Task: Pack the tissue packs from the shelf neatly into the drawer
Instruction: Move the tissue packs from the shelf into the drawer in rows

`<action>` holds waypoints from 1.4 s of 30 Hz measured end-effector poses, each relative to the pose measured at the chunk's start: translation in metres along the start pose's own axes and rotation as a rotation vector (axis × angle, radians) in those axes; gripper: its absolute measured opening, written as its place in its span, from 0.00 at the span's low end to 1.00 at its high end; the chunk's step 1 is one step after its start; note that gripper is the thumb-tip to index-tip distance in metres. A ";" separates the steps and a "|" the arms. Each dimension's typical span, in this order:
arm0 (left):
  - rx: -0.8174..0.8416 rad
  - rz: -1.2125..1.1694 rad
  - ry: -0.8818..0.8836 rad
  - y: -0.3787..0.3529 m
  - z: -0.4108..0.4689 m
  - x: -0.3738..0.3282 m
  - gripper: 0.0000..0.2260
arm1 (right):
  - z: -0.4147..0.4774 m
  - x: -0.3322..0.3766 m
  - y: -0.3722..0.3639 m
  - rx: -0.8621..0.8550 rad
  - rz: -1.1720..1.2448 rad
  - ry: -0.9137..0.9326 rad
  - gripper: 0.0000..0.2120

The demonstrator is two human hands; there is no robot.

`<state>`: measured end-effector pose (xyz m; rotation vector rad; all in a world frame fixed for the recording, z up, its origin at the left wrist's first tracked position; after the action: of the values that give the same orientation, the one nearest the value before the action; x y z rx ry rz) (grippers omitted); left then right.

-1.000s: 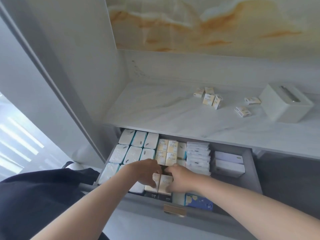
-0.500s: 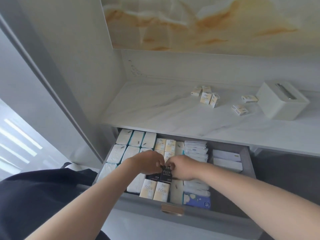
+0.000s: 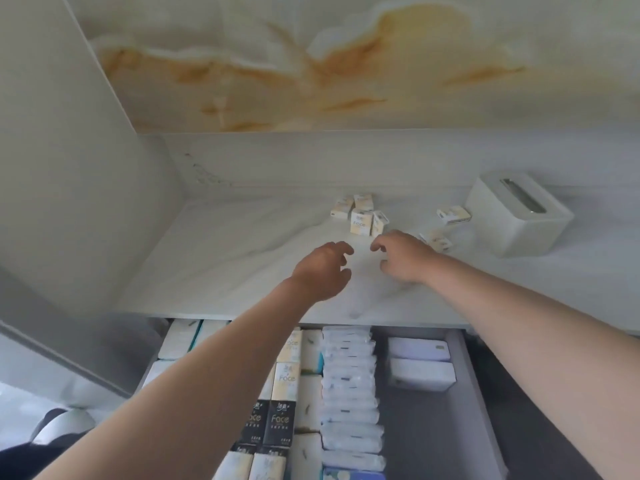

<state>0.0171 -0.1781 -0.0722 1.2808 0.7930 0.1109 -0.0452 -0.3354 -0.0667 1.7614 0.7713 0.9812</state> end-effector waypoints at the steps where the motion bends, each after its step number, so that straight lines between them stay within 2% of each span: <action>1: -0.021 0.023 -0.006 -0.002 0.013 -0.001 0.19 | 0.008 -0.008 0.004 -0.027 0.026 -0.027 0.22; 6: -0.081 0.129 0.015 -0.007 0.070 0.006 0.27 | 0.049 -0.025 0.016 -0.170 0.163 -0.117 0.18; 11: -0.019 0.155 -0.001 -0.018 0.111 0.023 0.34 | 0.081 -0.028 0.001 -0.146 0.352 -0.140 0.36; 13: -0.018 0.092 -0.017 -0.019 0.126 0.029 0.30 | 0.090 -0.029 -0.001 -0.120 0.489 -0.165 0.35; 17: -0.147 0.032 -0.047 -0.011 0.135 0.034 0.16 | 0.100 -0.033 0.004 -0.107 0.727 -0.280 0.21; 19: -0.138 -0.014 -0.019 -0.011 0.130 0.039 0.12 | 0.099 -0.031 0.000 -0.005 0.779 -0.318 0.16; 22: 0.009 -0.041 0.037 -0.019 0.115 0.053 0.11 | 0.092 -0.028 -0.011 0.098 0.629 -0.280 0.14; 23: 0.036 0.005 0.039 -0.022 0.109 0.058 0.12 | 0.089 -0.029 -0.012 0.072 0.536 -0.257 0.16; 25: -0.011 0.054 0.037 -0.023 0.097 0.065 0.15 | 0.081 -0.028 -0.011 0.001 0.371 -0.229 0.21; 27: -0.034 -0.037 0.041 -0.024 0.086 0.067 0.20 | 0.077 -0.024 -0.014 0.020 0.290 -0.177 0.26; 28: 0.008 -0.065 0.032 -0.027 0.081 0.066 0.24 | 0.073 -0.020 -0.018 0.064 0.247 -0.138 0.29; 30: 0.122 0.029 -0.030 -0.030 0.070 0.058 0.31 | 0.064 -0.011 -0.027 0.147 0.136 -0.080 0.35; 42: 0.092 0.092 -0.071 -0.018 -0.054 0.048 0.28 | -0.017 0.051 -0.066 0.193 0.090 0.078 0.35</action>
<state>0.0149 -0.1166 -0.1142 1.4017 0.6846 0.1034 -0.0401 -0.2621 -0.1100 1.9477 0.8664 1.0707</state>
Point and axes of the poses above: each hand's wrist, its own z-axis towards the middle knuckle, its own y-axis out of the back of the hand, x = y × z, the point moved 5 cm from there along z, towards the middle knuckle, and after that the axes turned 10 degrees about -y, right-handed, at the moved point
